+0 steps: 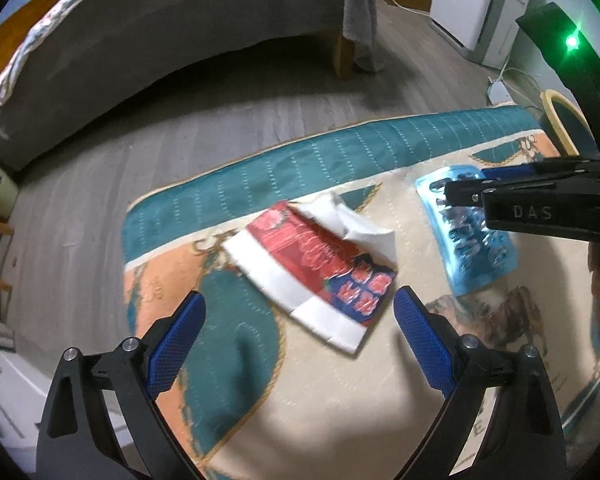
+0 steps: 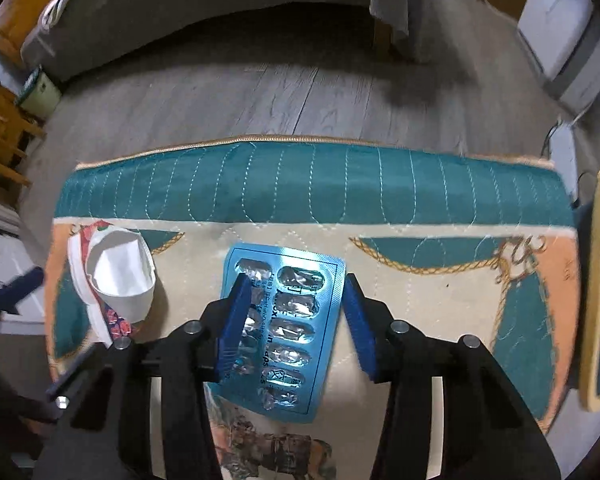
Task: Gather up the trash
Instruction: 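Grasp the blue blister strip with the right gripper while the left grasps the red paper cup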
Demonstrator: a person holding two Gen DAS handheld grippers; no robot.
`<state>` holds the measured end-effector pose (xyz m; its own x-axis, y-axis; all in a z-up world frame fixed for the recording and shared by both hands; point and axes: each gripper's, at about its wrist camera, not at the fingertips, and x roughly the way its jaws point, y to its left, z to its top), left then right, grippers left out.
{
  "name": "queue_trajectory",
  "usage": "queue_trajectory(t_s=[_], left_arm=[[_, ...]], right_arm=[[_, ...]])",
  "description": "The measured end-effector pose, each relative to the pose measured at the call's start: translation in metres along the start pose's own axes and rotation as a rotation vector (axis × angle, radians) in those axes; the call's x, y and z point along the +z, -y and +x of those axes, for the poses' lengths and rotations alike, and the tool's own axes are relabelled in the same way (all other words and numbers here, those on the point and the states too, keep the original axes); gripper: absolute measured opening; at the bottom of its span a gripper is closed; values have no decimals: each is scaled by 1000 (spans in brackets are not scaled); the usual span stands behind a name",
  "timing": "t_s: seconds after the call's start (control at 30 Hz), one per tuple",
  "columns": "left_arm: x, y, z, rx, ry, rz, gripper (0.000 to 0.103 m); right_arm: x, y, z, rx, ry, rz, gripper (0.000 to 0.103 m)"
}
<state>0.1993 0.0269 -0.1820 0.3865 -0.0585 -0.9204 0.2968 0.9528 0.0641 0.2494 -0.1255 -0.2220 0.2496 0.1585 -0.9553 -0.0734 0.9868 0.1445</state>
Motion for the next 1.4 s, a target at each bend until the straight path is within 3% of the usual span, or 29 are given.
queue_trajectory(t_s=[0.17, 0.2, 0.27, 0.33, 0.4, 0.47, 0.6, 0.63, 0.67, 0.77, 0.87, 0.93, 1.0, 1.3, 1.4], left_arm=[[5, 12, 16, 32, -18, 90, 95], [5, 12, 19, 35, -27, 94, 95], [2, 14, 28, 38, -60, 109, 94], [-2, 15, 35, 39, -88, 125, 92], [-3, 11, 32, -18, -79, 108, 71], [-2, 7, 31, -48, -81, 79, 59], [-5, 8, 29, -47, -86, 103, 51], [-5, 8, 28, -51, -90, 105, 44], [-7, 7, 28, -62, -98, 104, 23], [-7, 4, 24, -83, -106, 94, 8], [-11, 2, 17, -86, -102, 98, 6], [-13, 1, 10, -94, -89, 97, 6], [-12, 0, 4, -109, -77, 96, 2], [-9, 20, -16, -100, -43, 174, 1], [-3, 20, -20, -108, -21, 118, 2]], right_arm=[[7, 0, 3, 47, -28, 7, 52], [5, 0, 2, 46, -31, 1, 55], [3, -6, 6, 52, -37, -14, 70], [2, -12, 8, 44, -42, -43, 72], [-2, -17, 10, 13, -36, -87, 71], [-6, -24, 9, -40, -25, -133, 65], [-8, -21, 4, -36, -1, -113, 53], [-10, -18, -2, -32, 8, -95, 45], [-9, -16, -5, -24, 15, -80, 38], [-10, -4, -13, 32, 15, -22, 29], [-9, 4, -25, 88, 29, 17, 14], [-9, 8, -33, 128, 33, 36, 11], [-10, 10, -39, 133, 43, 37, 9], [-6, 35, -76, 71, 121, 7, 8], [-6, 52, -84, 58, 136, 22, 8]])
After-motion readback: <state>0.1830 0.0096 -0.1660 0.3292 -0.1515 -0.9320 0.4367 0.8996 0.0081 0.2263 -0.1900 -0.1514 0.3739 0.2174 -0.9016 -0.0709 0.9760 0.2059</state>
